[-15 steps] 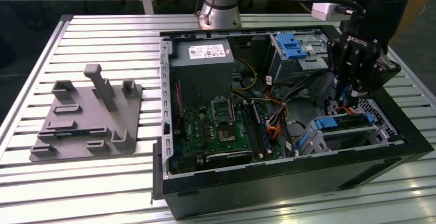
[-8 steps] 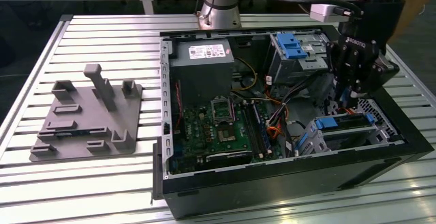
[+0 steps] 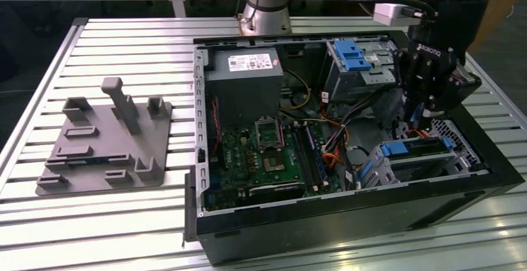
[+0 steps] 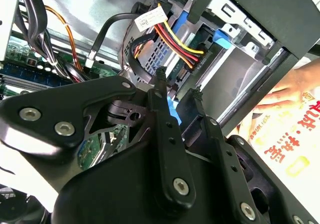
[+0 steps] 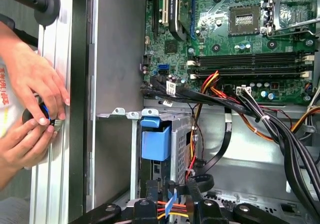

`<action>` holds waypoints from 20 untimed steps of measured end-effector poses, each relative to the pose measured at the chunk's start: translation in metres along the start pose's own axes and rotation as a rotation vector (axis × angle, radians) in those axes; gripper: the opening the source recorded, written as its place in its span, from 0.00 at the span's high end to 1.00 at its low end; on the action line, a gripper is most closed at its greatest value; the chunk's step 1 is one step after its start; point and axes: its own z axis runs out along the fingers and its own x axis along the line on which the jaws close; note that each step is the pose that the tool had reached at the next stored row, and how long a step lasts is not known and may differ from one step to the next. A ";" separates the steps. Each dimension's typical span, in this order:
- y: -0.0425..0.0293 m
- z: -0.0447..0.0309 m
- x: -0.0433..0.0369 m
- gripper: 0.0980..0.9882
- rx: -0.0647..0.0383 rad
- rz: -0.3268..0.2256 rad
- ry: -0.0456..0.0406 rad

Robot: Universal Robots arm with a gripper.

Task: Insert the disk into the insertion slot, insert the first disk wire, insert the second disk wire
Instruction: 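Insert the second disk wire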

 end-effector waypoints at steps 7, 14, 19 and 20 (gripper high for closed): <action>0.0005 -0.0004 0.0001 0.71 0.000 0.000 0.0000; 0.0005 -0.0004 0.0001 0.94 0.000 0.000 0.0001; 0.0005 -0.0004 0.0001 0.94 0.000 0.000 0.0001; 0.0005 -0.0004 0.0001 0.94 0.000 0.000 0.0001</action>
